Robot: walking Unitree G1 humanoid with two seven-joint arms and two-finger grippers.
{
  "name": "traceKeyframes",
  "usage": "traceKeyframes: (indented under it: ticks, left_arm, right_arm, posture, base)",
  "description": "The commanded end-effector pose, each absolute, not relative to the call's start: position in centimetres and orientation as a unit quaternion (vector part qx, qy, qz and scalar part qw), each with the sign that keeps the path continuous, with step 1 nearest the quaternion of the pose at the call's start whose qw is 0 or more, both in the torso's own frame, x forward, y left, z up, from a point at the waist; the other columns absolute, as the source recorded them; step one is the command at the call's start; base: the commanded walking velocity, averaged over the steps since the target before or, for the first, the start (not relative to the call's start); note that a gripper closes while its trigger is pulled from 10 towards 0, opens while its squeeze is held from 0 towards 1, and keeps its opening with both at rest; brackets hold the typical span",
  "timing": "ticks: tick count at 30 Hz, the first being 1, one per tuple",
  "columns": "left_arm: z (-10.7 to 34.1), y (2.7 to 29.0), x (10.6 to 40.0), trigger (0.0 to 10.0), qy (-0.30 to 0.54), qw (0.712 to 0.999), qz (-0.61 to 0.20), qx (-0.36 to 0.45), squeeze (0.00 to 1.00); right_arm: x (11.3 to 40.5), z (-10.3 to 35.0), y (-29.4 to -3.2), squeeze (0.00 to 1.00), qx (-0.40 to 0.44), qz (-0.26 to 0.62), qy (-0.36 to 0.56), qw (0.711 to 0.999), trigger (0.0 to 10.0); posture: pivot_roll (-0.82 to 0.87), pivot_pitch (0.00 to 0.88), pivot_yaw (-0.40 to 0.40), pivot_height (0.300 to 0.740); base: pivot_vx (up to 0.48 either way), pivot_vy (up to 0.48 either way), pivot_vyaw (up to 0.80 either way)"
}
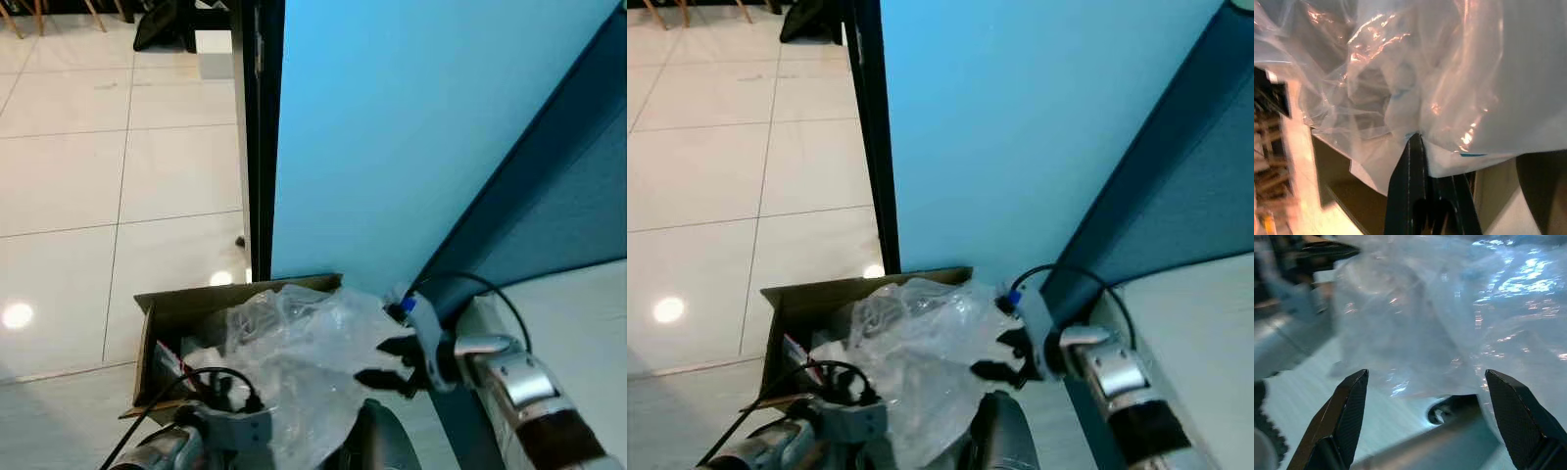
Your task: Clean up the room
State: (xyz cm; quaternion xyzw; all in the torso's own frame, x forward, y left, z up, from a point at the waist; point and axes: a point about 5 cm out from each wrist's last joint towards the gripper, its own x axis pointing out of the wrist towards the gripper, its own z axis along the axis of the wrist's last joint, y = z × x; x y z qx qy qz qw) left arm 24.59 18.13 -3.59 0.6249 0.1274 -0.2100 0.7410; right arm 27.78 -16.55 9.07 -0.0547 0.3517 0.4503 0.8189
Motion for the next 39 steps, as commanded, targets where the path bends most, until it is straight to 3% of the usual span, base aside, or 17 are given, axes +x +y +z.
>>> traceKeyframes:
  ticks: [1,2,3,6,17,21,22,23,24,25,26,27,28,33,37,38,39]
  left_arm:
    - [-4.9,20.1,22.7,0.0,0.194,0.73,-0.204,0.623,0.0]
    - [-4.9,21.1,22.7,0.0,0.239,0.757,-0.16,0.586,0.0]
    - [-4.9,21.1,22.7,0.0,0.239,0.757,-0.16,0.586,0.0]
    - [-4.9,21.9,22.8,0.0,0.297,0.798,-0.094,0.516,0.0]
    - [-5.4,21.0,22.8,0.0,0.361,0.84,-0.035,0.405,0.0]
    - [-5.4,20.7,22.8,0.0,0.363,0.846,-0.035,0.39,0.0]
    - [-5.6,20.0,22.8,2.4,0.367,0.858,-0.042,0.357,0.0]
    - [-5.6,20.0,22.8,2.4,0.367,0.858,-0.042,0.357,0.0]
    - [-5.6,19.2,23.0,4.5,0.367,0.877,-0.045,0.307,0.0]
    - [-5.6,19.2,23.0,4.5,0.367,0.877,-0.045,0.307,0.0]
    - [-5.3,18.1,23.6,10.0,0.354,0.904,-0.045,0.237,0.0]
    - [-5.3,18.1,23.6,10.0,0.354,0.904,-0.045,0.237,0.0]
    - [-4.7,16.7,24.5,10.0,0.33,0.929,-0.061,0.154,0.0]
    - [-2.1,14.3,27.0,10.0,0.249,0.96,-0.125,0.021,0.0]
    - [-1.5,14.1,27.5,10.0,0.231,0.962,-0.143,0.006,0.0]
    - [-0.9,13.9,27.9,10.0,0.214,0.961,-0.174,0.012,0.37]
    - [-0.9,13.9,27.9,10.0,0.214,0.961,-0.174,0.012,0.37]
  right_arm:
    - [27.3,8.8,-16.4,0.0,-0.049,0.451,0.36,0.815,10.0]
    - [26.8,9.1,-15.5,0.0,-0.032,0.468,0.349,0.811,10.0]
    - [26.8,9.1,-15.5,0.0,-0.032,0.468,0.349,0.811,10.0]
    - [26.0,10.3,-14.3,0.0,0.007,0.501,0.318,0.805,10.0]
    - [26.5,10.1,-12.2,0.0,0.062,0.448,0.289,0.844,10.0]
    - [26.5,9.9,-12.0,0.0,0.062,0.443,0.295,0.845,10.0]
    - [26.5,9.8,-11.8,0.0,0.064,0.437,0.295,0.847,10.0]
    - [26.5,9.8,-11.8,0.0,0.064,0.437,0.295,0.847,10.0]
    - [26.6,10.0,-11.7,0.0,0.074,0.434,0.291,0.849,10.0]
    - [26.6,10.0,-11.7,0.0,0.074,0.434,0.291,0.849,10.0]
    - [26.7,10.9,-11.4,0.0,0.109,0.442,0.269,0.849,10.0]
    - [26.7,10.9,-11.4,0.0,0.109,0.442,0.269,0.849,10.0]
    - [26.7,12.1,-11.0,0.0,0.151,0.461,0.239,0.841,10.0]
    - [26.3,13.9,-10.5,0.0,0.21,0.497,0.197,0.819,10.0]
    - [26.2,13.8,-10.4,0.0,0.211,0.499,0.2,0.816,10.0]
    - [26.1,13.5,-10.2,0.0,0.211,0.503,0.203,0.813,10.0]
    - [26.1,13.5,-10.2,0.0,0.211,0.503,0.203,0.813,10.0]
  posture:
    - [0.01,0.208,-0.078,0.62]
    - [0.01,0.212,-0.077,0.62]
    - [0.01,0.212,-0.077,0.62]
    - [0.0,0.217,-0.077,0.62]
    - [-0.06,0.228,-0.076,0.62]
    - [-0.06,0.228,-0.075,0.62]
    - [-0.06,0.225,-0.074,0.62]
    - [-0.06,0.225,-0.074,0.62]
    - [-0.05,0.225,-0.072,0.62]
    - [-0.05,0.225,-0.072,0.62]
    - [-0.05,0.223,-0.07,0.62]
    - [-0.05,0.223,-0.07,0.62]
    - [-0.05,0.22,-0.07,0.62]
    - [-0.03,0.21,-0.065,0.62]
    - [-0.03,0.21,-0.065,0.62]
    - [-0.01,0.2,-0.061,0.62]
    - [-0.01,0.2,-0.061,0.62]
  base:
    - [0.0,0.0,0.0]
    - [0.0,0.0,0.0]
    - [0.0,0.0,0.0]
    - [0.0,0.0,0.0]
    - [0.0,0.0,0.0]
    - [0.0,0.0,0.0]
    - [0.0,0.0,0.0]
    - [0.0,0.0,0.0]
    - [0.0,0.0,0.0]
    - [0.0,0.0,0.0]
    - [0.0,0.0,0.0]
    - [0.0,0.0,0.0]
    - [0.0,0.0,0.0]
    - [0.0,0.0,0.0]
    - [0.0,0.0,0.0]
    - [0.0,0.0,0.0]
    - [0.0,0.0,0.0]
